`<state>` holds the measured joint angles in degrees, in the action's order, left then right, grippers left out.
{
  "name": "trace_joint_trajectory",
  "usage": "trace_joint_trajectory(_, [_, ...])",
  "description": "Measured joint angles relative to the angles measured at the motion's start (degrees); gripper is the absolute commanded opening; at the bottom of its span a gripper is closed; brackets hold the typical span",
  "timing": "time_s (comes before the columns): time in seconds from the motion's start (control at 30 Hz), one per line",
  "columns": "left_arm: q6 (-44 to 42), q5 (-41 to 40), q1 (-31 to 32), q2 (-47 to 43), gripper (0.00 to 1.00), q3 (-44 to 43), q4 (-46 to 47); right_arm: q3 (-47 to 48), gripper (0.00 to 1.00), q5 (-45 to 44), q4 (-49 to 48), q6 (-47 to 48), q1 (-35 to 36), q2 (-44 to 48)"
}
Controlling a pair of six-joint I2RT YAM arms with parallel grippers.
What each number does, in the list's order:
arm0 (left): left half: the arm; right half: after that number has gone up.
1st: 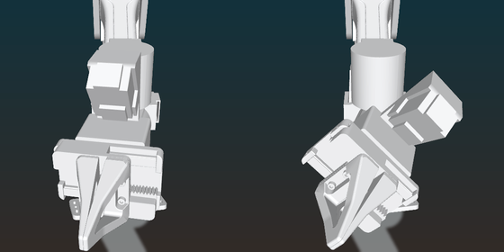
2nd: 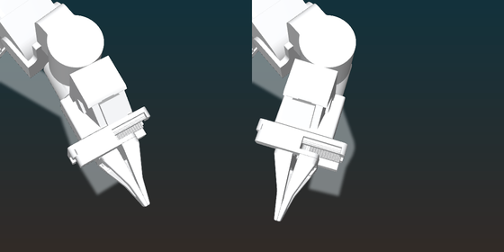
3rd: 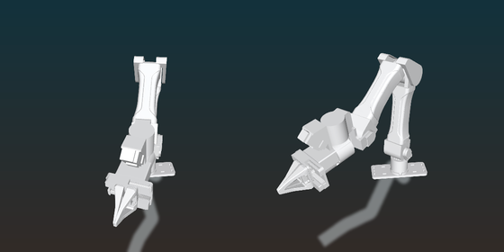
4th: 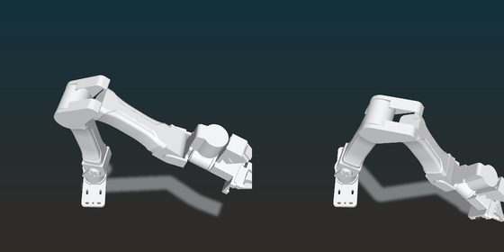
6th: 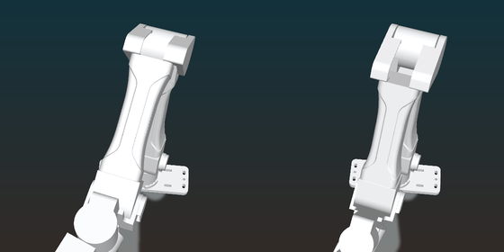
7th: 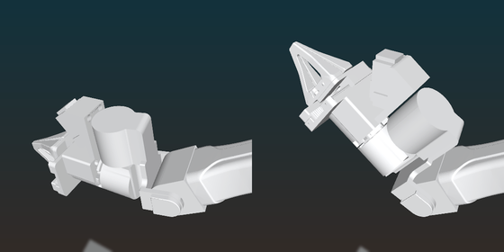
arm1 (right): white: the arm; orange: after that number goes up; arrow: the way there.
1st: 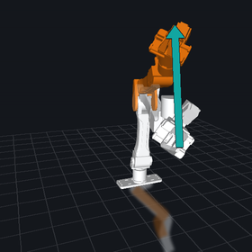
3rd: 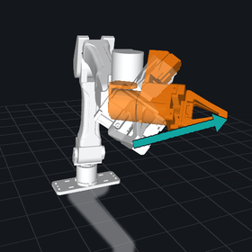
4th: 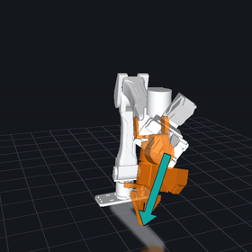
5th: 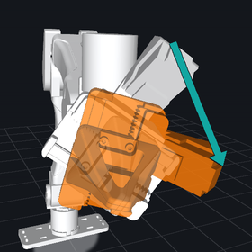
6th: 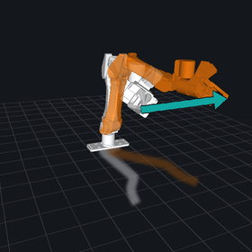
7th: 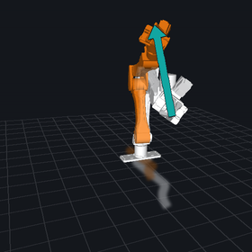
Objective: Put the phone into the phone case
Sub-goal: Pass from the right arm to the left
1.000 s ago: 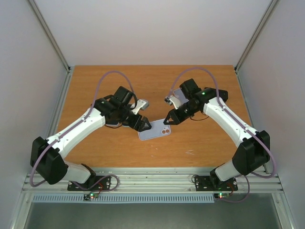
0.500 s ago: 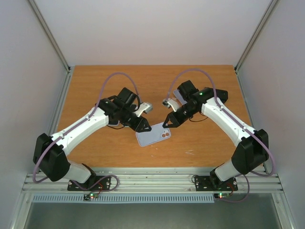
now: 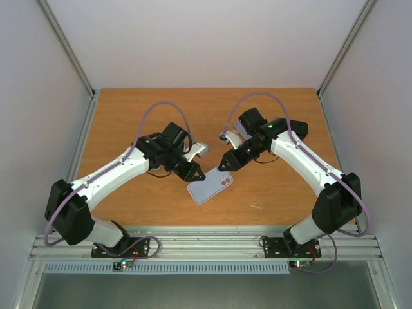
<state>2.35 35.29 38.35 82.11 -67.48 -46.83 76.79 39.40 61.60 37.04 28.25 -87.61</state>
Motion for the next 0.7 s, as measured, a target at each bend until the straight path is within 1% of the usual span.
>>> trace_joint_trajectory(0.03, [0.63, -0.26, 0.11, 0.00, 0.09, 0.55, 0.46, 0.00, 0.47, -0.63, -0.28, -0.50, 0.00, 0.00])
trace_joint_trajectory(0.17, [4.87, -3.96, 0.15, -0.61, 0.09, 4.22, 2.56, 0.00, 0.53, -4.48, -1.84, -2.64, -0.02, 0.81])
trace_joint_trajectory(0.23, [7.58, -5.99, 0.11, -1.18, 0.09, 6.43, 4.11, 0.00, 0.54, -7.15, -2.51, -4.42, -0.04, 2.01])
trace_joint_trajectory(0.33, [12.26, -9.16, 0.09, -2.21, 0.09, 10.08, 7.54, -0.15, 0.58, -10.99, -3.80, -7.37, -0.09, 4.20])
trace_joint_trajectory(0.4, [15.87, -11.43, 0.09, -2.60, 0.09, 12.59, 10.32, -1.07, 0.63, -13.53, -5.16, -9.57, -0.13, 6.10])
trace_joint_trajectory(0.63, [29.00, -18.05, 0.28, -2.62, 0.08, 20.46, 21.35, -8.33, 0.71, -23.37, -9.11, -16.65, -0.15, 11.87])
trace_joint_trajectory(0.7, [32.59, -20.00, 0.55, -2.43, 0.05, 22.08, 24.37, -10.45, 0.71, -25.73, -10.01, -18.16, -0.17, 13.38])
